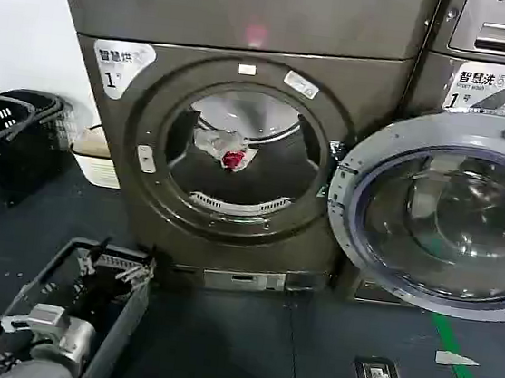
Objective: Grasp the clothes from the dryer.
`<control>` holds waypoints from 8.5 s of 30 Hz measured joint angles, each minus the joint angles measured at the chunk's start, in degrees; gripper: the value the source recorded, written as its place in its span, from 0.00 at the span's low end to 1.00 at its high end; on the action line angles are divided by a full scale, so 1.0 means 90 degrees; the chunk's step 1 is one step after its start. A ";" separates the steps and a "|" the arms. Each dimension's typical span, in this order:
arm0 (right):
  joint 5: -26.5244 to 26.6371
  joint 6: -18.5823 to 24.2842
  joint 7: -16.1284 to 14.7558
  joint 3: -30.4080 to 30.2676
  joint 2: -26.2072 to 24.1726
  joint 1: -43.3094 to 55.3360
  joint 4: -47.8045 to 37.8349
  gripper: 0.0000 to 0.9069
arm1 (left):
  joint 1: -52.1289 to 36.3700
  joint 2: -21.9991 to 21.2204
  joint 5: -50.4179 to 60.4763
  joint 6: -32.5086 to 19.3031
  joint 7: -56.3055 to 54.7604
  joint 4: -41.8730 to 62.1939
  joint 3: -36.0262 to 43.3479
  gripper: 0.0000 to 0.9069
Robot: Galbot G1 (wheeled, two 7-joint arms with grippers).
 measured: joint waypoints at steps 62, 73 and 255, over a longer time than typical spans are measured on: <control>0.0532 0.0883 -0.0375 0.0067 0.0184 -0.0141 0.0121 1.00 | -0.0158 0.0002 0.0673 -0.0988 -0.0354 0.0071 0.0616 1.00; 0.0535 0.0922 -0.0410 0.0059 0.0203 -0.0131 0.0172 1.00 | -0.0196 -0.0045 0.0672 -0.1008 -0.0344 0.0117 0.0598 1.00; 0.0630 0.0824 -0.0290 0.1111 0.0532 -0.0610 0.0270 1.00 | -0.9198 0.0251 0.3918 -0.2638 0.4363 1.1923 0.3497 0.00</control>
